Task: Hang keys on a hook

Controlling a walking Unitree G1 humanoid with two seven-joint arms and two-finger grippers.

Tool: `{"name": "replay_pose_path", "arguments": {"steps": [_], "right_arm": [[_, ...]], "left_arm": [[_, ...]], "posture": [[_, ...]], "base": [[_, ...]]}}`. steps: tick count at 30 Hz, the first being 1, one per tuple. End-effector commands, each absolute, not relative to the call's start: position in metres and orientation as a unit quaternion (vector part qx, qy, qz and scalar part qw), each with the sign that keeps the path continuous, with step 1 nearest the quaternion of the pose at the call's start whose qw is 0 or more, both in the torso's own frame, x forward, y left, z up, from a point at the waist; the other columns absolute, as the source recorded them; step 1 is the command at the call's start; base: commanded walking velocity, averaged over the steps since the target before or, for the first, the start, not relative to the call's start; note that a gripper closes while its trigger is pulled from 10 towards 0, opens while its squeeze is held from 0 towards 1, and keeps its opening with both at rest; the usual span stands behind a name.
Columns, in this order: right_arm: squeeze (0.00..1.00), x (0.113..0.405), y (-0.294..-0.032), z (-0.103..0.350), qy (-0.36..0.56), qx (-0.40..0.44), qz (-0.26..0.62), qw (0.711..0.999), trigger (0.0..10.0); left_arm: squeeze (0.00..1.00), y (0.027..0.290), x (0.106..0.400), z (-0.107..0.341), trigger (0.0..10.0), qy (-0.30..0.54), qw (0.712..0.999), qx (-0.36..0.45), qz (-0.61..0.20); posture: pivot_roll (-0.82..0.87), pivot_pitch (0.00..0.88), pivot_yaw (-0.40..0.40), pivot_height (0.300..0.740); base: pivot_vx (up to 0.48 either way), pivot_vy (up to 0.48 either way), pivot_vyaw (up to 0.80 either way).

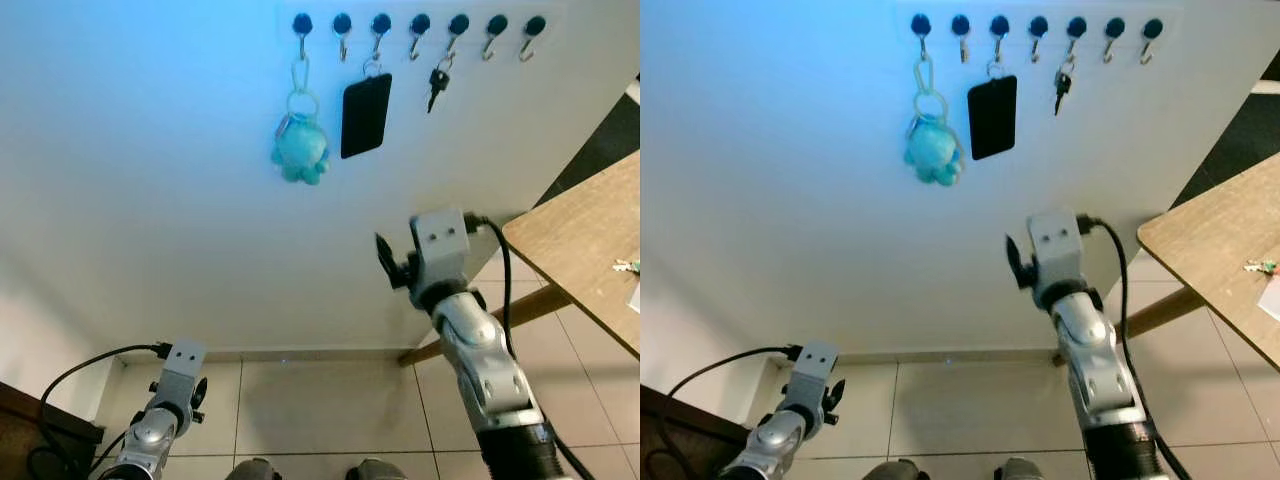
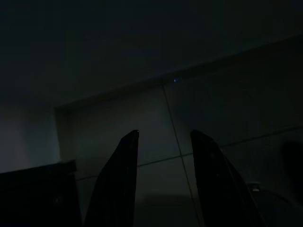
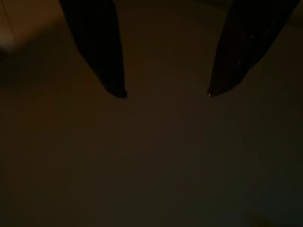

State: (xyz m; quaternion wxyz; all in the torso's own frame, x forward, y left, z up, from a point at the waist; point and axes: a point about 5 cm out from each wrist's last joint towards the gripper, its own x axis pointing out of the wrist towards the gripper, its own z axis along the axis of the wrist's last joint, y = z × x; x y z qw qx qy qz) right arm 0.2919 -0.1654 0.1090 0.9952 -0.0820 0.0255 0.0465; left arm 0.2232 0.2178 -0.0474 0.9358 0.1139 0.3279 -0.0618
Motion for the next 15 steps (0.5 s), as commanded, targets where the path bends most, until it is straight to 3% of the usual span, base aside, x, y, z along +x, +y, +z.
{"name": "replay_pose_path", "arguments": {"steps": [1, 8, 15], "right_arm": [[0.00, 0.280, -0.191, 0.071, 0.087, -0.055, -0.023, 0.994, 10.0], [0.00, 0.240, -0.229, -0.007, 0.236, -0.014, -0.128, 0.963, 10.0], [0.00, 0.203, -0.227, -0.053, 0.347, 0.000, -0.139, 0.927, 10.0]], "left_arm": [[0.00, 0.219, 0.223, -0.048, 10.0, 0.334, 0.935, 0.109, -0.046], [0.00, 0.222, 0.229, -0.045, 10.0, 0.327, 0.942, 0.076, 0.012], [0.00, 0.228, 0.234, -0.041, 10.0, 0.307, 0.946, 0.006, 0.101]], "posture": [[0.04, 0.078, -0.019, 0.740], [0.04, 0.047, -0.005, 0.740], [0.02, 0.036, 0.015, 0.740]], "base": [[0.000, 0.000, 0.00], [0.000, 0.000, 0.00], [0.000, 0.000, 0.00]]}}
